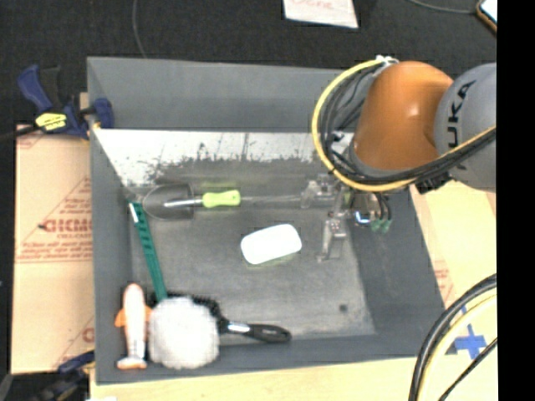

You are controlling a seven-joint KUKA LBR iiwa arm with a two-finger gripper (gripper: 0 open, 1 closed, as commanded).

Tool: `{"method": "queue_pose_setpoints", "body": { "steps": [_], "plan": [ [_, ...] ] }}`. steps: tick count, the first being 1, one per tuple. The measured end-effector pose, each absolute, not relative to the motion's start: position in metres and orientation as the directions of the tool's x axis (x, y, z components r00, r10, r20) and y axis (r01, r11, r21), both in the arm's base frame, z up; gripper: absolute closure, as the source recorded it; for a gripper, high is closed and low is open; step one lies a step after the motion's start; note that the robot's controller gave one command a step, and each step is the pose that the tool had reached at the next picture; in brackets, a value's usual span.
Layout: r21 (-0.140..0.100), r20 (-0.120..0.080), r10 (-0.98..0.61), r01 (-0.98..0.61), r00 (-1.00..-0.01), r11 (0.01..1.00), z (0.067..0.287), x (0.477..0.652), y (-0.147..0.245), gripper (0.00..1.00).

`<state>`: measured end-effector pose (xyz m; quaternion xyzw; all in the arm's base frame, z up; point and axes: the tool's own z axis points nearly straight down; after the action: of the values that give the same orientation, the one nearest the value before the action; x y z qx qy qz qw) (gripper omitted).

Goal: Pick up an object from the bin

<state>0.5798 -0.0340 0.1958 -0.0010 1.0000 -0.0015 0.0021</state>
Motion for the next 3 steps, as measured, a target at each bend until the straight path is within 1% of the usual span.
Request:
{"method": "queue_pose_setpoints", "body": {
  "steps": [1, 2, 3],
  "plan": [
    [-0.003, -0.004, -0.002, -0.002, -1.0, 1.0, 0.196, 0.58, -0.034, 0.0],
    [-0.006, -0.012, -0.089, -0.089, -0.996, 0.996, 0.105, 0.586, -0.025, 0.0],
    [-0.003, -0.017, 0.029, 0.029, -0.999, 1.0, 0.071, 0.592, 0.004, 0.0]
  ]
}}
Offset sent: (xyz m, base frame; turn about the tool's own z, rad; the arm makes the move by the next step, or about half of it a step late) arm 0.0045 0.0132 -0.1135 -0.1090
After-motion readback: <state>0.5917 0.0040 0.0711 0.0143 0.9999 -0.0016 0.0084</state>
